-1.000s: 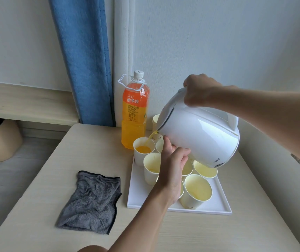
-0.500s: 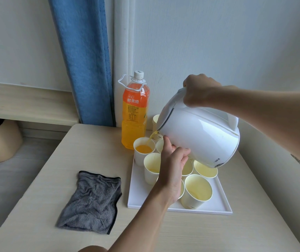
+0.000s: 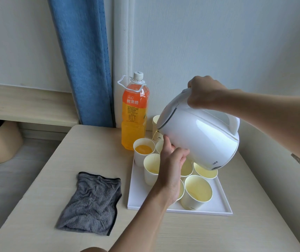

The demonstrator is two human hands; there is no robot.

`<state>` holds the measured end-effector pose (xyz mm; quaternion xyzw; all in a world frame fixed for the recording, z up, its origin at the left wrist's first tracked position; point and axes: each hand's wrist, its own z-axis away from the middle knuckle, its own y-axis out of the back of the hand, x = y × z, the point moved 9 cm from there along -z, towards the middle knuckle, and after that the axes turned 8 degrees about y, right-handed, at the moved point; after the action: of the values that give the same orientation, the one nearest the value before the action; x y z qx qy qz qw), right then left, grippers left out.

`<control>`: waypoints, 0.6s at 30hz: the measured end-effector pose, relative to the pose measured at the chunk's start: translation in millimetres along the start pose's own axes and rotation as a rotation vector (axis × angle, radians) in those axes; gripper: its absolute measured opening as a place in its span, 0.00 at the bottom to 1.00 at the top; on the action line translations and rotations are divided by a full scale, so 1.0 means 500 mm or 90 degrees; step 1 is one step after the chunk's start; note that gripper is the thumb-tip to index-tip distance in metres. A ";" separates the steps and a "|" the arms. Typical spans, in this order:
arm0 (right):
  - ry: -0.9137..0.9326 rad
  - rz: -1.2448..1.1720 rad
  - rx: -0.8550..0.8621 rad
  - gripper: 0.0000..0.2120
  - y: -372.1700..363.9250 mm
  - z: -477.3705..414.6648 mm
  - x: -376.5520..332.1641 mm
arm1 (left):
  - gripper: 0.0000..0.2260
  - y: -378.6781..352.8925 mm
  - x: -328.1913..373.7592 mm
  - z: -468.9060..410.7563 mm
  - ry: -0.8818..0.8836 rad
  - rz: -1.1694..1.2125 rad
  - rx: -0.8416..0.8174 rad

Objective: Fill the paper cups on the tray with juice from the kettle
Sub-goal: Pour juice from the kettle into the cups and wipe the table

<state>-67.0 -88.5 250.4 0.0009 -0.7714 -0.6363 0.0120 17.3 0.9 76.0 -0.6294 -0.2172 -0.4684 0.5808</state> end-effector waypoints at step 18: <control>0.015 0.007 -0.007 0.07 -0.004 -0.002 -0.023 | 0.29 0.001 0.005 0.008 -0.007 0.002 0.001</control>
<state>-55.7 -89.6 248.6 0.0039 -0.7678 -0.6402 0.0249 20.3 3.8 78.2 -0.6315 -0.2197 -0.4639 0.5811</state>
